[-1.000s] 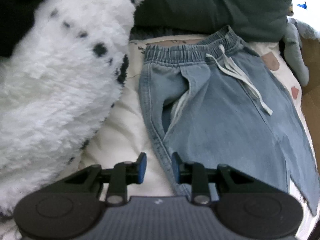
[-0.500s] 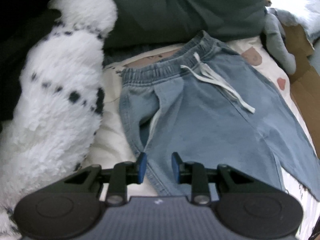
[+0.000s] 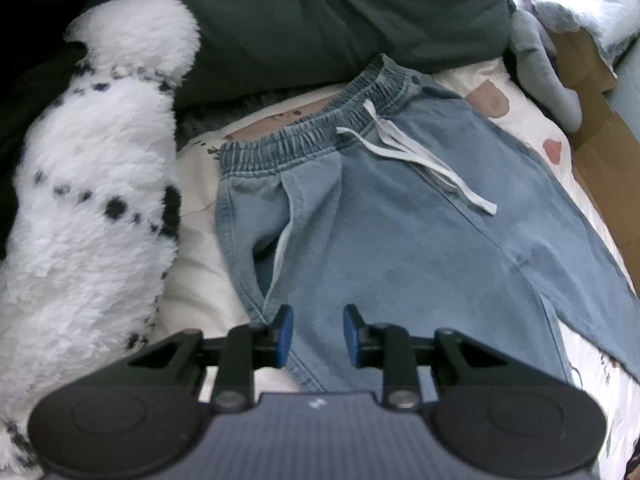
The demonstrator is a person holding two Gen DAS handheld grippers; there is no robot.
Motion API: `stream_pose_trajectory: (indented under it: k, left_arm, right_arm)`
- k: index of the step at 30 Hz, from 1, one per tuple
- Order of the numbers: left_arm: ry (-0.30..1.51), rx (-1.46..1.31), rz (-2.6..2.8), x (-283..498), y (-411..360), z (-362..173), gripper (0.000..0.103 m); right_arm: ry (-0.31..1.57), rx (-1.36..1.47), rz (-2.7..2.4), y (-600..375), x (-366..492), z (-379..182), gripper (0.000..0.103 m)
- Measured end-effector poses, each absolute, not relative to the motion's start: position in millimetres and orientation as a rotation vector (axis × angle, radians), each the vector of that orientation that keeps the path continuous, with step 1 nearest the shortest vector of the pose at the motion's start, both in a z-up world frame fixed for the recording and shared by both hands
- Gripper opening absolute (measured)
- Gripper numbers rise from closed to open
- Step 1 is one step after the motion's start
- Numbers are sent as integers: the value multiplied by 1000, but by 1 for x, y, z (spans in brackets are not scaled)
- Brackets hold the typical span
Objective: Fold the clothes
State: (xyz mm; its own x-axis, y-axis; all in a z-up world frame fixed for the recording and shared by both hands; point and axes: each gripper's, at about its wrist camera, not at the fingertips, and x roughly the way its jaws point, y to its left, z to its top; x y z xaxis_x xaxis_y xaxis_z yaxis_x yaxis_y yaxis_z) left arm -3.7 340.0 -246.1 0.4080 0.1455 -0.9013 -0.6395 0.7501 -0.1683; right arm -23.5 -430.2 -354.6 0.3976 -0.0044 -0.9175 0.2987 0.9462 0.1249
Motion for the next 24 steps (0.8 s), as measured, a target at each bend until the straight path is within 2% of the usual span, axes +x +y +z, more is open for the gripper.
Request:
stream_pose_trajectory:
  k: [11,13,22,24]
  left_arm:
    - [1046,-511,511,31,347,-268,28]
    - [1048,-505,507,41,350,-274,28]
    - [1074,-466,547,68,373,-306,22]
    - [1071,-472,556,70,382,-309,22]
  right_arm:
    - [1280,284,-416,-443,-48,-366,0]
    - [1271,366,-447,-462,-62,-367,0]
    - [1190,310,-420,-466,-76,-328,0]
    - [1165,307,-387,-459,-70,-320,4]
